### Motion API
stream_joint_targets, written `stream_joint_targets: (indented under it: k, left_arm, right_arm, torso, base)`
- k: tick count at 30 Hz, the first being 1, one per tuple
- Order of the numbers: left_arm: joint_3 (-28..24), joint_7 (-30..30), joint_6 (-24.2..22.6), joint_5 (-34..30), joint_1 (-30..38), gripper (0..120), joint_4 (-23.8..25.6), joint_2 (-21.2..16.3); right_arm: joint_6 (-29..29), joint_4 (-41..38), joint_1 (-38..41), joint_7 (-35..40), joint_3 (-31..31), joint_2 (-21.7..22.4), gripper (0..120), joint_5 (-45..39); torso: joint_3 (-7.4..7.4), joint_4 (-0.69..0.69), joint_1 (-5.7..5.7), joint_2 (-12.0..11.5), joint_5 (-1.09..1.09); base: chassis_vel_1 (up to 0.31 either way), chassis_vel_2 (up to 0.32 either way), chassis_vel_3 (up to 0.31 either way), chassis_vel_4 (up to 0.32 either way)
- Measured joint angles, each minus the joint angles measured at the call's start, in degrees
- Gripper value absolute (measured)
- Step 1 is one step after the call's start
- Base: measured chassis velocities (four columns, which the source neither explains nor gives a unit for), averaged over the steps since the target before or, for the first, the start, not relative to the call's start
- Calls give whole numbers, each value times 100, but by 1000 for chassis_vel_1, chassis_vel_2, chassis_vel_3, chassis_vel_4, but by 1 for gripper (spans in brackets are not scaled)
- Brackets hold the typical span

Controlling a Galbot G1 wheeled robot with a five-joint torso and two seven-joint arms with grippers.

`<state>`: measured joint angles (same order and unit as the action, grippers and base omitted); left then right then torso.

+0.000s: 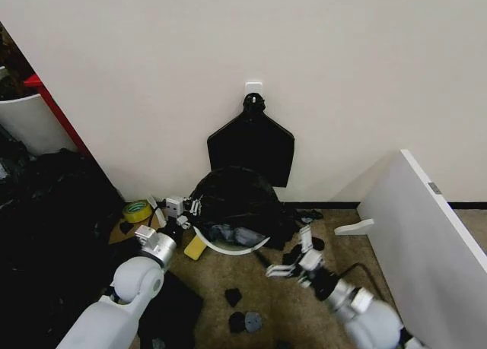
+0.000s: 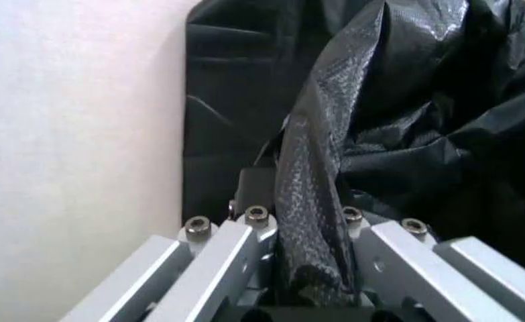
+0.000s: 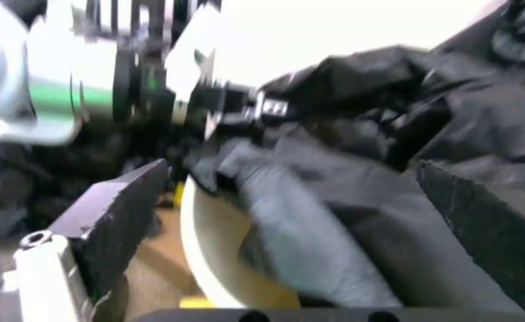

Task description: Place the garbage bag over the trash bin.

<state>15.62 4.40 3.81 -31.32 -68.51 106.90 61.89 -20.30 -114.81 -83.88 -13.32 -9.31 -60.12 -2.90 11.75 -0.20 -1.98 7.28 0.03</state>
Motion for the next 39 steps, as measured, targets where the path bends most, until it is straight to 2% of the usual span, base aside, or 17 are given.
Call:
stream_joint_targets:
  k: [5, 7, 12, 13, 20, 21, 25, 27, 29, 33, 34, 39]
  left_arm:
    - [-8, -3, -1, 67, -94, 4, 62, 5]
    - [-12, -2, 0, 73, -104, 4, 77, 9]
    - [-46, 1, 0, 81, -105, 4, 113, 26]
    - [-46, 1, 0, 81, -105, 4, 113, 26]
    - [-38, -13, -10, 83, -131, 4, 186, 12]
    - [-38, -13, -10, 83, -131, 4, 186, 12]
    - [-8, -27, -15, 81, -138, 4, 197, 6]
    - [1, -36, -24, 73, -139, 4, 206, 6]
    - [6, -50, -34, 62, -139, 4, 212, 6]
    - [18, -99, -102, -43, -140, 4, 271, 5]
    - [18, -99, -102, -43, -140, 4, 271, 5]
    - [38, -198, -277, -320, -147, 4, 417, -4]
  right_arm:
    - [375, -16, -17, 473, 71, -49, 78, 580]
    - [452, -19, -25, 564, 70, -50, 75, 638]
    - [763, -82, -49, 727, 67, -56, 54, 806]
    - [763, -82, -49, 727, 67, -56, 54, 806]
    - [910, -84, -52, 777, 81, -61, 23, 919]
    - [910, -84, -52, 777, 81, -61, 23, 919]
    - [843, -98, -54, 776, 86, -55, 8, 930]
    - [758, -86, -53, 751, 81, -47, 0, 930]
    - [657, -47, -50, 686, 69, -36, 0, 924]
    - [-10, 181, -14, 142, -1, -29, 0, 723]
    - [-10, 181, -14, 142, -1, -29, 0, 723]
    - [-1104, 571, 33, -1037, -70, -63, 0, 222]
  torso:
    - [0, 2, 0, 0, 0]
    - [0, 2, 0, 0, 1]
    - [0, 1, 0, 0, 1]
    - [0, 1, 0, 0, 1]
    - [0, 1, -1, 0, 1]
    - [0, 1, -1, 0, 1]
    - [0, 1, -1, 0, 1]
    - [0, 1, -1, 0, 1]
    - [0, 1, -1, 0, 1]
    - [0, 1, -1, 0, 1]
    - [0, 1, -1, 0, 1]
    - [0, 1, -1, 0, 1]
  base:
    - [0, 0, 0, 0]
    - [0, 0, 0, 0]
    - [0, 0, 0, 0]
    - [0, 0, 0, 0]
    - [0, 0, 0, 0]
    - [0, 0, 0, 0]
    - [0, 0, 0, 0]
    - [0, 0, 0, 0]
    - [0, 0, 0, 0]
    - [0, 0, 0, 0]
    - [0, 0, 0, 0]
    - [0, 0, 0, 0]
